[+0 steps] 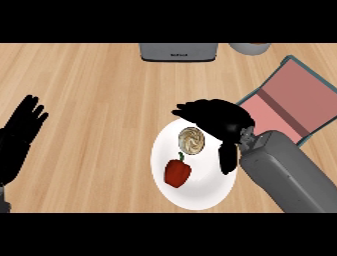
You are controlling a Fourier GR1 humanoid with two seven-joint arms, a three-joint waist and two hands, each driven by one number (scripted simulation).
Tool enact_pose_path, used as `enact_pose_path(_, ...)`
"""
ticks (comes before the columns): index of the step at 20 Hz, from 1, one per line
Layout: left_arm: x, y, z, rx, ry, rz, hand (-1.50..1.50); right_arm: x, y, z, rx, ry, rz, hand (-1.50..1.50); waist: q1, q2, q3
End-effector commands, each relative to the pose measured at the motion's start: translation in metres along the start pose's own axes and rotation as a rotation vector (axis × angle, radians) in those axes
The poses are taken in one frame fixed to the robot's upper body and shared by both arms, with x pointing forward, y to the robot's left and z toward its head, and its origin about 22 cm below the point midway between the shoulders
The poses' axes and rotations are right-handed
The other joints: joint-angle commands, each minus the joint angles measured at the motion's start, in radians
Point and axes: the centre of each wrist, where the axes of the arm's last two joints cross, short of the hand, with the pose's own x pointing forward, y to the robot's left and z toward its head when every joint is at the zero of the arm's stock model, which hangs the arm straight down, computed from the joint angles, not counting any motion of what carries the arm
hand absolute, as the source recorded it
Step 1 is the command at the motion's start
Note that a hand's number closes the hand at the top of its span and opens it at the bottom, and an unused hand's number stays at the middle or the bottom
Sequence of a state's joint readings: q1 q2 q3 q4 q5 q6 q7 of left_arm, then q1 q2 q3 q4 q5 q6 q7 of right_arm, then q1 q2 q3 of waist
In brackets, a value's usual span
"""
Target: Pick the cupcake from the plate and place it in the cardboard box
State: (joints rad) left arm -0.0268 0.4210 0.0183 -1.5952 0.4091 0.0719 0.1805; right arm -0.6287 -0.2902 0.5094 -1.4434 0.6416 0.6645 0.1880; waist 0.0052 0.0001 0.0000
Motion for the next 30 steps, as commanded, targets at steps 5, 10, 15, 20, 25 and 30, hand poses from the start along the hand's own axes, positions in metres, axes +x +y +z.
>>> enact_pose_path(5,0.004,0.007,0.005,0.004,-0.005,0.005,0.00,-0.007,0.022,-0.008,-0.014,-0.052,-0.005,-1.50,0.001,0.000,0.000)
enact_pose_path(10,0.003,-0.007,0.011,0.012,-0.006,-0.010,0.00,-0.001,0.026,-0.017,-0.044,-0.062,0.012,-1.50,0.001,0.000,0.000)
enact_pose_path(15,0.017,-0.008,0.000,-0.006,0.004,-0.002,0.00,0.019,0.042,-0.017,-0.057,-0.015,0.057,-1.50,-0.004,-0.001,0.000)
enact_pose_path(20,0.012,-0.002,0.026,-0.007,0.009,0.009,0.00,0.010,0.039,-0.029,-0.015,-0.009,0.068,-1.50,0.002,-0.001,0.000)
enact_pose_path(25,0.002,0.003,0.015,-0.004,-0.008,0.004,0.00,0.019,0.033,-0.040,-0.010,0.043,0.089,-1.50,0.001,0.000,0.000)
enact_pose_path(30,0.006,0.005,0.011,0.003,-0.001,0.006,0.00,0.018,0.038,-0.041,-0.024,0.054,0.089,-1.50,0.000,-0.001,0.000)
